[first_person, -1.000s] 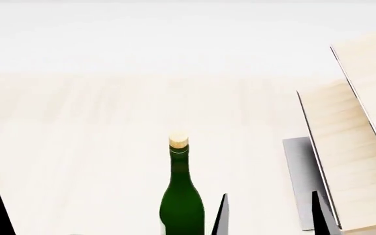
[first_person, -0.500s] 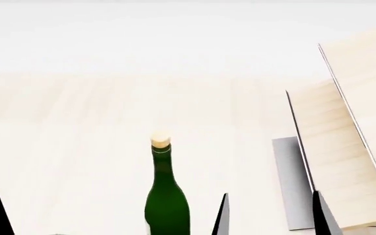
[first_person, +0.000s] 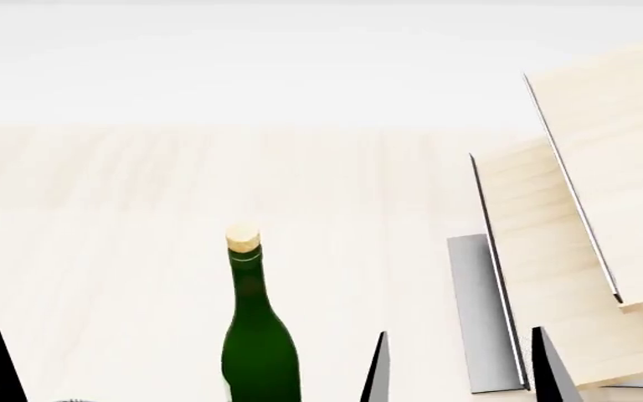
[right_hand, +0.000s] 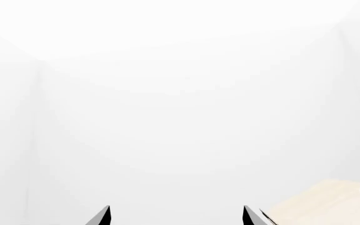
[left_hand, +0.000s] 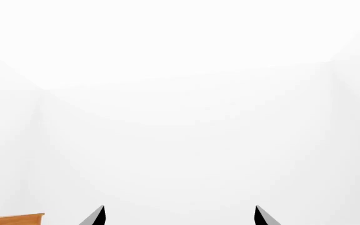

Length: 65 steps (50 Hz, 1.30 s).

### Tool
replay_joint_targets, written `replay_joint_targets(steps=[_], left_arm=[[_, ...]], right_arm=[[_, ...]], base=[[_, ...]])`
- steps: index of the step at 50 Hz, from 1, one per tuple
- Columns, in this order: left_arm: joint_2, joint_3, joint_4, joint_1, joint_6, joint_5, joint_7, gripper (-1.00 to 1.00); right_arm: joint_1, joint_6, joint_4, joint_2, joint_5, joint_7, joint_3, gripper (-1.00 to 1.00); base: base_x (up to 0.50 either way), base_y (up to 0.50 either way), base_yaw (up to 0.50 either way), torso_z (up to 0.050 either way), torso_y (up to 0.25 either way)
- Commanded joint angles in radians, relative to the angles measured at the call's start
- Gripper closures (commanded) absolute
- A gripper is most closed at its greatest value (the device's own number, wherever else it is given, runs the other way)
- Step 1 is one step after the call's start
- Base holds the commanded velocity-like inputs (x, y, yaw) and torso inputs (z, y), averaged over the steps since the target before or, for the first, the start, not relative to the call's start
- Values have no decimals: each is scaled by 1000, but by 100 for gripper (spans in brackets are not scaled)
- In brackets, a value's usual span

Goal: Put the wine bottle on the wine rack.

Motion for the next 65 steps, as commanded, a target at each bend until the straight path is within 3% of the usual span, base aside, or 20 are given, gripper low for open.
replay_joint_targets(steps=[1,65], left_arm=[[-3,4,-4,-2,3,0,-3,-100],[-19,18,2,-7,-7,-2,-21,-100]], right_arm=[[0,-3,2,3,0,4,-3,-100],[6,-9,7,20,4,20,-20,-100]], base=[[0,-70,0,0,0],[0,-86,0,0,0]])
